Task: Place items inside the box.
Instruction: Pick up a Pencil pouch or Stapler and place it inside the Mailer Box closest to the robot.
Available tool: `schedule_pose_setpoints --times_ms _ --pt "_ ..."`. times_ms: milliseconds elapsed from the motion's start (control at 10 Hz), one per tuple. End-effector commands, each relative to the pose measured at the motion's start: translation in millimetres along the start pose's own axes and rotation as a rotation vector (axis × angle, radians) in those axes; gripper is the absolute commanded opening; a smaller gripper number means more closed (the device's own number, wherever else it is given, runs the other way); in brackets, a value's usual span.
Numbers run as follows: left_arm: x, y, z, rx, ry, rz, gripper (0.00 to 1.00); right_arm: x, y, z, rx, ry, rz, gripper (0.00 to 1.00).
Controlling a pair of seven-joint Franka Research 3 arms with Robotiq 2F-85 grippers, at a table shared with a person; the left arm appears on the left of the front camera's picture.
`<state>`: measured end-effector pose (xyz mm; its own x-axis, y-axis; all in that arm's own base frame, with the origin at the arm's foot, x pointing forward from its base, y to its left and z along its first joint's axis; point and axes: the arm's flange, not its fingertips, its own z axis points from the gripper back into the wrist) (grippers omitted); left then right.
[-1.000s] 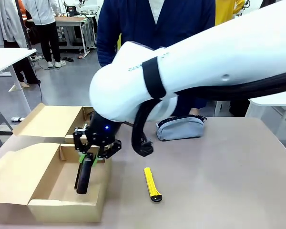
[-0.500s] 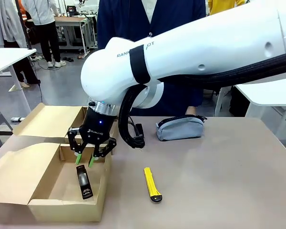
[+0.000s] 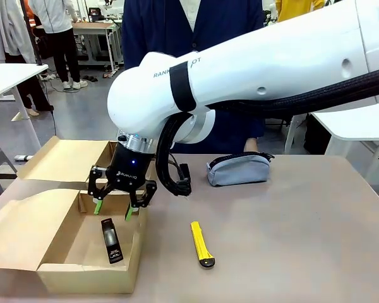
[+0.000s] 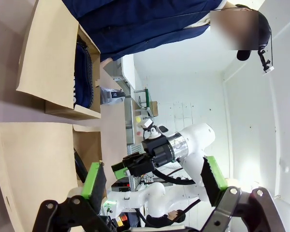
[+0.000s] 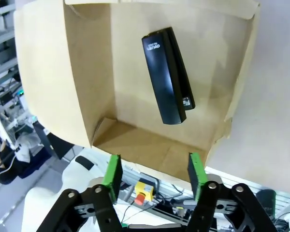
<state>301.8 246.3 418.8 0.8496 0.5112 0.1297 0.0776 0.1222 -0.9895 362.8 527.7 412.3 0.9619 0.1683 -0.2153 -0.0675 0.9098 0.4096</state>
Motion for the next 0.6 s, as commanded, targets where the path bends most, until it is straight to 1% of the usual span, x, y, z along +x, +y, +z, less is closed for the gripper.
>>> schedule_pose_setpoints --times_ms 0,300,400,500 --pt "-1.2 -0.5 0.1 -0.008 0.008 -0.02 1.0 -3.2 -1.6 3.1 0.011 -0.03 0.013 1.0" --pt "-1.2 -0.5 0.1 -0.008 0.008 -0.02 1.0 -4.2 -9.7 6.9 0.02 -0.043 -0.002 1.0" --pt "-1.2 -0.5 0.1 -0.008 0.008 -0.02 1.0 -6.7 -16.0 14.0 0.029 -0.056 -0.009 1.0" --pt "-1.2 -0.5 0.1 -0.008 0.008 -0.02 1.0 -12.6 -30.5 28.2 0.048 -0.051 -0.002 1.0"
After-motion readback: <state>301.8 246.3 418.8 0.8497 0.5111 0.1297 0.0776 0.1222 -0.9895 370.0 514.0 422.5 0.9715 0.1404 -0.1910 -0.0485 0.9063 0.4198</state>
